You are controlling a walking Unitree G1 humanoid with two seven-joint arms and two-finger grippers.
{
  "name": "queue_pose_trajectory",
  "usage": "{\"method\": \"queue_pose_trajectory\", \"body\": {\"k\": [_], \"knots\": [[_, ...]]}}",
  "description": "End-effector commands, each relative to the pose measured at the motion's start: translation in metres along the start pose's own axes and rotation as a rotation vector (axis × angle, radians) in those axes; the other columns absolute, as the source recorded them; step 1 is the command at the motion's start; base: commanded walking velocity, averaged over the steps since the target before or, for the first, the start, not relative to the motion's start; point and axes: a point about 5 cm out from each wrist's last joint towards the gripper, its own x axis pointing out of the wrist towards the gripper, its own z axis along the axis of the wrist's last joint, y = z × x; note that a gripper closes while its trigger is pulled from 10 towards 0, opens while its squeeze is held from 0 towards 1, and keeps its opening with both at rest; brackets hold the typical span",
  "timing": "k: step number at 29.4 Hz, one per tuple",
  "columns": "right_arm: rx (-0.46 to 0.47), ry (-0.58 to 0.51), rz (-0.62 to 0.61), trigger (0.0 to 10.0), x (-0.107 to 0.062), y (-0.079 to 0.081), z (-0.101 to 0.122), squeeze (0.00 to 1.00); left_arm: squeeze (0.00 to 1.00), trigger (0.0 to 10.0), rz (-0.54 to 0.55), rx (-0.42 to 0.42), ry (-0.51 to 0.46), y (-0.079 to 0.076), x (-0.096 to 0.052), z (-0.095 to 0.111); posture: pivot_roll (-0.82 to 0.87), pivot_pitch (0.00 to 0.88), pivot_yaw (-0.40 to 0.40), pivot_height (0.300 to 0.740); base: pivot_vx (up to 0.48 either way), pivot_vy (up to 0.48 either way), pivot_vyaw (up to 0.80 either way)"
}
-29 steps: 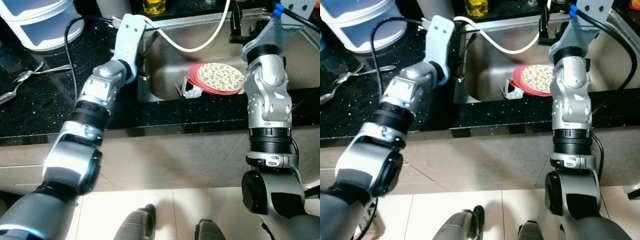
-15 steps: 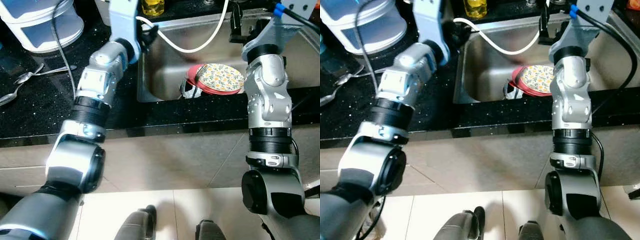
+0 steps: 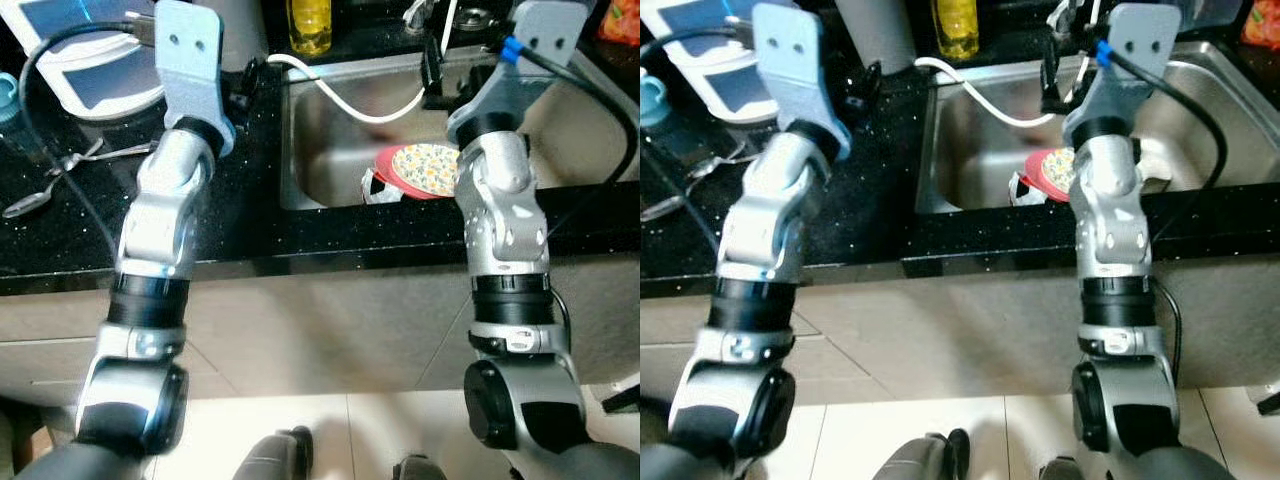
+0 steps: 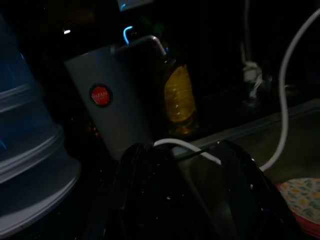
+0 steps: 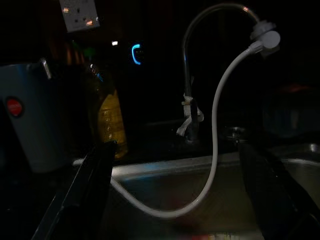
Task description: Kitchen organization
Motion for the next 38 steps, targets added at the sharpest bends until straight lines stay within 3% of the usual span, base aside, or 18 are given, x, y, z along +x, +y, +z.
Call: {"method": "queue_pose_trajectory", "body": {"k": [1,3,8,10,16,21,38], "knots": [[0.009,0.036,0.022,10.0,-0.010,0.008,-0.008,0.00,0.00,10.0,-0.044,0.009,-0.017,-0.010,-0.007,0.003,0.08,0.032,0.139,0.740,0.000,0.000,0.00],[-0.015,0.068,0.020,10.0,-0.022,0.010,-0.017,0.00,0.00,10.0,-0.062,0.031,-0.010,-0.018,-0.016,0.000,0.08,0.029,0.140,0.740,0.000,0.000,0.00],[-0.049,0.078,0.010,10.0,-0.029,0.008,-0.021,0.00,0.00,10.0,-0.061,0.026,0.006,-0.023,-0.022,-0.005,0.07,0.027,0.140,0.740,0.000,0.000,0.00],[-0.073,0.081,-0.012,10.0,-0.036,0.004,-0.025,0.00,0.00,10.0,-0.039,0.022,0.035,-0.028,-0.035,-0.015,0.06,0.019,0.138,0.740,0.000,0.000,0.00],[-0.088,0.086,-0.024,10.0,-0.047,0.002,-0.027,0.00,0.00,10.0,0.006,0.027,0.110,-0.032,-0.052,-0.032,0.06,0.013,0.127,0.740,0.000,0.000,0.00],[-0.098,0.089,-0.035,10.0,-0.043,0.001,-0.028,0.00,0.00,10.0,0.070,0.021,0.135,-0.025,-0.052,-0.037,0.07,0.008,0.115,0.740,0.000,0.000,0.00],[-0.110,0.096,-0.045,10.0,-0.042,-0.002,-0.028,0.00,0.00,10.0,0.140,0.016,0.164,-0.016,-0.056,-0.043,0.07,0.010,0.117,0.740,0.000,0.000,0.00]]}}
